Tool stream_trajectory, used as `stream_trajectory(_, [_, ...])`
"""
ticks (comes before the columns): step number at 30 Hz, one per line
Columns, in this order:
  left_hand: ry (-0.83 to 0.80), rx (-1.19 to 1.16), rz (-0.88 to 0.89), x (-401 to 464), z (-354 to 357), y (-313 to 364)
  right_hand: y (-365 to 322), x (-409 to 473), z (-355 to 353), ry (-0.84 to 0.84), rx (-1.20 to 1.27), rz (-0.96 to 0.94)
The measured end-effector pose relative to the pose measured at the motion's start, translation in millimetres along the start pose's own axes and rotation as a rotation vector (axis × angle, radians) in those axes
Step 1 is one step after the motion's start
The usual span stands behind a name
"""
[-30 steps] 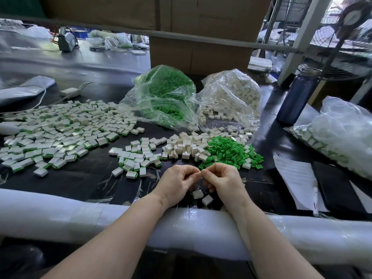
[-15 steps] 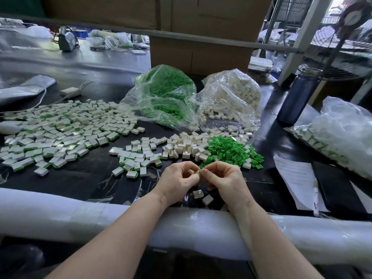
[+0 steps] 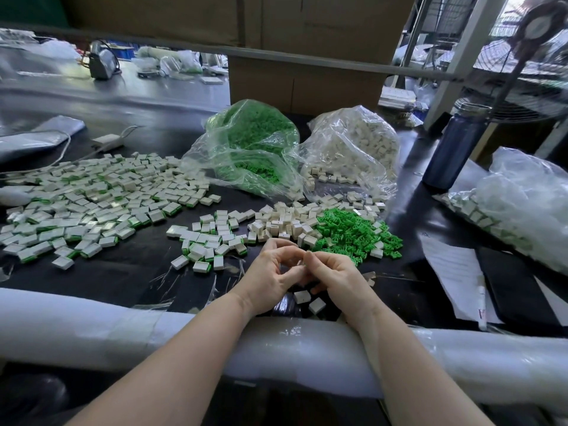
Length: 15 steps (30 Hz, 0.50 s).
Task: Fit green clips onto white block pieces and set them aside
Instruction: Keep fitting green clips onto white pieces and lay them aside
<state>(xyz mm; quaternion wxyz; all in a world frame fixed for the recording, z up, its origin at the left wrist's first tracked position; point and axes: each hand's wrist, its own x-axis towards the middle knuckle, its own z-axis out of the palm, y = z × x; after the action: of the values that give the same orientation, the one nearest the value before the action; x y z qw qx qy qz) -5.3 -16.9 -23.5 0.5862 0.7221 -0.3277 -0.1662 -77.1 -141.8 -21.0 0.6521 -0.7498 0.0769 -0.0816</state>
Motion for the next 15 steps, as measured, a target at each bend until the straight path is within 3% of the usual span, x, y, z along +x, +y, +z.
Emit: stream_trajectory(15, [-0.094,0.128,0.001,0.0,2.9,1.9,5.2,1.2,-3.3,0.026,0.031,0.004])
